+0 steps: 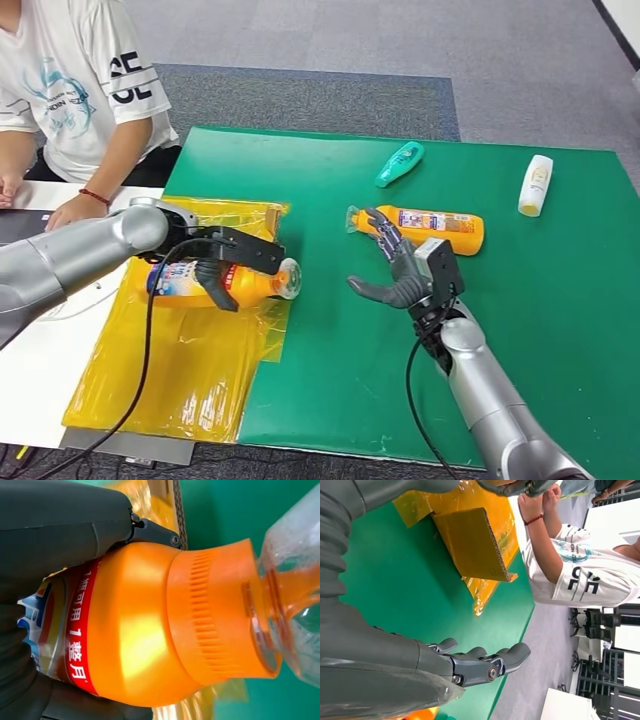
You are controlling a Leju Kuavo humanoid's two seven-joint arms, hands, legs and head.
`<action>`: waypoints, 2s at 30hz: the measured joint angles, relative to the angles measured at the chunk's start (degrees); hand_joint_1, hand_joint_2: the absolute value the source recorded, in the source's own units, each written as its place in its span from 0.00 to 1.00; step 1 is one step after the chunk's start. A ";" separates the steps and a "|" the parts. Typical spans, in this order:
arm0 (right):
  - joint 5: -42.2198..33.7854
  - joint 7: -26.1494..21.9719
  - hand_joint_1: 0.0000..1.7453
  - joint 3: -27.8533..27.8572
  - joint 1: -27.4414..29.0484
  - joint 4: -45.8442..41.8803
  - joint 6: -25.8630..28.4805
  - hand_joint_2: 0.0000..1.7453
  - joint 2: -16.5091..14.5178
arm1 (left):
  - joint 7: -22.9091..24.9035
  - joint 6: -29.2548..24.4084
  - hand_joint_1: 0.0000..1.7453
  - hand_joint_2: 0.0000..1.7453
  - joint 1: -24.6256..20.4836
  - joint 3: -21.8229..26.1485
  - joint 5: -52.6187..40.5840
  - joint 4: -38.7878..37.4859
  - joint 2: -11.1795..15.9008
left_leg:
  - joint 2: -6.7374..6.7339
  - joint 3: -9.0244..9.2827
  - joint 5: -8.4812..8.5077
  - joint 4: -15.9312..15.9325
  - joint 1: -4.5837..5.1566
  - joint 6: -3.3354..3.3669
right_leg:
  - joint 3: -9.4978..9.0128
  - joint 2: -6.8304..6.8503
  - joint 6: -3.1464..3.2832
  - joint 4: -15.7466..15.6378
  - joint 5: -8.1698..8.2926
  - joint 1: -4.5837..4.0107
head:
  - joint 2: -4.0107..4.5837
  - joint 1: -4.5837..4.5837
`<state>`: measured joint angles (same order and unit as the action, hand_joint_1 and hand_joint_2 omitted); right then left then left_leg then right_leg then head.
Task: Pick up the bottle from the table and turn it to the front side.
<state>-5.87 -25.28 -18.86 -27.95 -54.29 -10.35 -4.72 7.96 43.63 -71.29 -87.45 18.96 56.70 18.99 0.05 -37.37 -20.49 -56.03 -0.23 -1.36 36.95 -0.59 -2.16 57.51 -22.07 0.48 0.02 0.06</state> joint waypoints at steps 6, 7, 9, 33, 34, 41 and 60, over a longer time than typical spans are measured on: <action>1.17 0.17 0.00 0.68 0.27 -0.56 0.03 1.00 0.04 | -3.23 -3.39 1.00 1.00 0.80 0.05 -5.94 -0.93 -2.06 | 0.00 0.00 0.00 0.00 0.00 0.00 | 0.01 0.00 -0.01 0.00 0.01 0.01 | -0.01 0.01; 1.37 0.22 0.00 0.74 0.28 -0.60 0.03 1.00 0.04 | -3.62 -4.17 1.00 1.00 1.03 0.13 -6.21 -0.98 -2.33 | 0.00 0.00 0.00 0.00 0.00 0.00 | 0.01 0.00 -0.01 0.00 0.01 0.01 | -0.01 0.01; 1.77 0.31 0.00 0.84 0.30 -0.61 0.03 1.00 0.04 | -4.29 -5.76 1.00 1.00 1.71 0.67 -6.54 -1.04 -2.90 | 0.00 0.00 0.00 0.00 0.00 0.00 | 0.01 0.00 -0.01 0.00 0.01 0.01 | 0.00 0.00; 1.57 1.54 0.00 1.09 0.52 -0.61 -0.96 1.00 0.02 | 0.26 -2.34 1.00 1.00 10.00 12.72 8.66 -5.57 -5.35 | 0.00 -0.01 0.00 0.00 0.00 0.00 | 0.00 0.00 -0.01 0.00 0.01 0.01 | -0.01 -0.01; 1.49 1.64 0.00 1.09 0.52 -0.61 -0.98 1.00 0.02 | 0.56 -1.99 1.00 1.00 10.05 12.75 8.74 -5.80 -5.34 | 0.00 -0.01 0.00 0.00 0.00 0.00 | 0.00 0.00 -0.01 0.00 0.01 0.01 | -0.01 -0.01; 0.85 1.87 0.00 1.03 0.51 -0.61 -1.21 1.00 0.02 | 2.41 1.63 1.00 1.00 9.69 11.93 8.40 -7.20 -5.25 | 0.00 -0.01 0.00 0.00 0.00 0.00 | 0.00 0.00 -0.01 0.00 0.01 0.00 | 0.00 0.00; 0.45 2.26 0.00 0.50 0.58 -0.61 -0.75 1.00 0.02 | -0.97 -1.31 1.00 1.00 7.92 6.56 -0.28 -7.78 -5.32 | 0.00 -0.01 0.00 0.00 0.00 0.00 | 0.01 0.00 -0.01 0.00 0.01 0.00 | 0.00 0.00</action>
<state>-5.42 -23.02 -18.35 -27.36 -54.90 -11.10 -4.70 6.98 42.31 -63.37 -80.89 18.69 48.92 13.68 0.05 -37.37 -20.49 -56.03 -0.23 -1.36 36.96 -0.58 -2.17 57.51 -22.07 0.48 0.02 0.06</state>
